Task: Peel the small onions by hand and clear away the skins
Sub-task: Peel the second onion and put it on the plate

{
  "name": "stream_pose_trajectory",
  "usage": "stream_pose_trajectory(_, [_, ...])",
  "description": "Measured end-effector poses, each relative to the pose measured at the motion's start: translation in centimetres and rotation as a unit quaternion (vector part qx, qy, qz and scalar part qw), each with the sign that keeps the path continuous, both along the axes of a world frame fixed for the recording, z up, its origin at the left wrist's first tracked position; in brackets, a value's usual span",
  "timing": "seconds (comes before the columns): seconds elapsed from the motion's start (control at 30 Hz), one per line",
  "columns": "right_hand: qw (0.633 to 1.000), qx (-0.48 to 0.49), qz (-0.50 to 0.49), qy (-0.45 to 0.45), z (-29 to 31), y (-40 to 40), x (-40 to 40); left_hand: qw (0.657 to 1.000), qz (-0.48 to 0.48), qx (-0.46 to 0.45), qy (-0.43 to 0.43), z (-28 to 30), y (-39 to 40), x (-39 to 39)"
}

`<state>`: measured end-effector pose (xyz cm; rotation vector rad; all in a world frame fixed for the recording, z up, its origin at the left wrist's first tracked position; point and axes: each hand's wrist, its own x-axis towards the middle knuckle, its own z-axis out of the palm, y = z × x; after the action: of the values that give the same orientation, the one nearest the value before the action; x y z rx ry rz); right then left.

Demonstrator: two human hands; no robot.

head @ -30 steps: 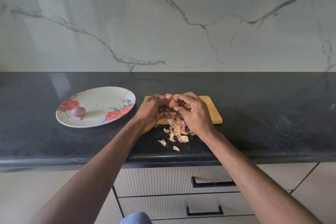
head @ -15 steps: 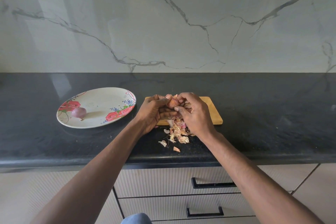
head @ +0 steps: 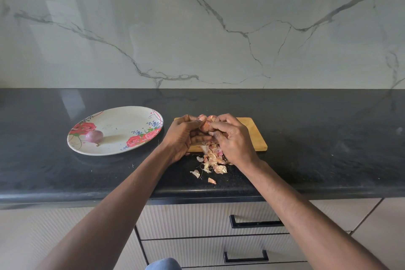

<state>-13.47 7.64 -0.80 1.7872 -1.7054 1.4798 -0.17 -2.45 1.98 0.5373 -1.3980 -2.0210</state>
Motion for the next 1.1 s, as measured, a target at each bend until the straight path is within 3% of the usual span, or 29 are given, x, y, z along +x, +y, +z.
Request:
stream_pose_trajectory(0.3, [0.997,0.004,-0.030,-0.070,0.4,0.2,0.1,1.000,0.000,0.013,0.020,0.1,0.3,-0.1])
stream_pose_trajectory(0.53, [0.998,-0.038,-0.043,-0.027,0.6,0.2,0.1,1.000,-0.003,-0.005,0.012,0.4,0.8,0.1])
stream_pose_trajectory(1.1, [0.996,0.018,-0.051,0.072,-0.2,-0.7,0.5,0.997,0.004,-0.075,-0.032,0.0,0.6,-0.2])
